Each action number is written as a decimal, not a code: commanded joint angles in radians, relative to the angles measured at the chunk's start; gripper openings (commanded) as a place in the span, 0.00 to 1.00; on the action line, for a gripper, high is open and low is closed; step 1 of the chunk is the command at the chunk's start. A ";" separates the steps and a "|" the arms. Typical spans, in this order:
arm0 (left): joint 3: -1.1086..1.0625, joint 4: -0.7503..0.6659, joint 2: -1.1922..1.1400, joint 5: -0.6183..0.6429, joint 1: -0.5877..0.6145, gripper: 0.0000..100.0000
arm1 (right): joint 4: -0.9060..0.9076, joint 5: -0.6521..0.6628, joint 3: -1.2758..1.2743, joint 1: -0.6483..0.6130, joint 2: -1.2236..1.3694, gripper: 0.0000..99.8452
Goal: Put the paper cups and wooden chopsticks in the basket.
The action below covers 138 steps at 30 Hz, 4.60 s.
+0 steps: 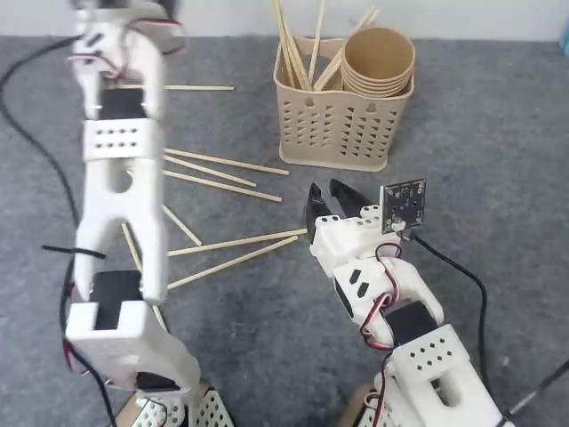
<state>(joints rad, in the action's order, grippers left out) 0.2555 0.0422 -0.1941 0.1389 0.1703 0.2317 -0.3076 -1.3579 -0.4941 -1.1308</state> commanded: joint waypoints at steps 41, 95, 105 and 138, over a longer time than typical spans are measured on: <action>0.932 0.035 -1.252 0.166 0.012 0.08 | 0.028 -0.011 0.026 -0.027 -0.024 0.11; 1.205 1.709 -1.019 -0.250 0.025 0.01 | 0.343 -0.008 0.164 -0.019 -0.025 0.11; 1.415 1.717 -1.020 -0.252 0.127 0.37 | 0.343 -0.008 0.164 -0.019 -0.025 0.11; 0.185 1.178 -0.525 0.078 0.199 0.32 | 0.341 -0.006 0.164 -0.019 -0.025 0.11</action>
<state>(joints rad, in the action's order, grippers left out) 0.4549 1.3479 -0.7265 0.1051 0.3805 0.5677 -0.3076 -1.2520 -0.5171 -1.1308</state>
